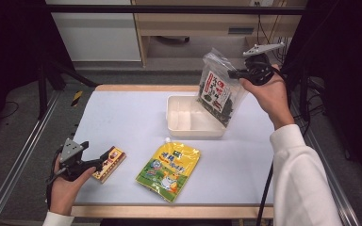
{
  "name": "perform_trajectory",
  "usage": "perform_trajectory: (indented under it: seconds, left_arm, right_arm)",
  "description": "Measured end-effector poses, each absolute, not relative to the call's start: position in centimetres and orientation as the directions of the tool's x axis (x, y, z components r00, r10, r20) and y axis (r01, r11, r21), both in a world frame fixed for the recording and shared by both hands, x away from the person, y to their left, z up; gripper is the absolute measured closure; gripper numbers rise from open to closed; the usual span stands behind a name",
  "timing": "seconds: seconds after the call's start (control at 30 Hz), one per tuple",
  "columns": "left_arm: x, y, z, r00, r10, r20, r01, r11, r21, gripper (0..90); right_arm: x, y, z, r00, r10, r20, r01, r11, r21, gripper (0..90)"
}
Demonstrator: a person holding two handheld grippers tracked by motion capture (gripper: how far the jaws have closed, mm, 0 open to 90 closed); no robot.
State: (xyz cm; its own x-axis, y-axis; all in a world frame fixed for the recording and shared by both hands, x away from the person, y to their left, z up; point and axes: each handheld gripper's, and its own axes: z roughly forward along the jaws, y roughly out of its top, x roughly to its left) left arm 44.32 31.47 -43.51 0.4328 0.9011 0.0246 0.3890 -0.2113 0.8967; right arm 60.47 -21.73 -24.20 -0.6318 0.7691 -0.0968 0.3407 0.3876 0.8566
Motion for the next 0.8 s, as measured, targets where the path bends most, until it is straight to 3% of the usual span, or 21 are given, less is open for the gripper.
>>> perform_trajectory:
  seconds: [0.3, 0.8]
  left_arm:
    - [44.3, 31.5, -43.5, 0.435, 0.900, 0.021, 0.391, -0.210, 0.896, 11.8]
    - [44.4, 31.3, -43.8, 0.444, 0.896, 0.019, 0.400, -0.217, 0.890, 11.5]
  right_arm:
    - [60.8, -21.1, -24.2, -0.631, 0.770, -0.095, 0.348, 0.390, 0.852, 88.4]
    - [61.6, -20.9, -27.1, -0.646, 0.763, -0.035, 0.392, 0.371, 0.842, 88.3]
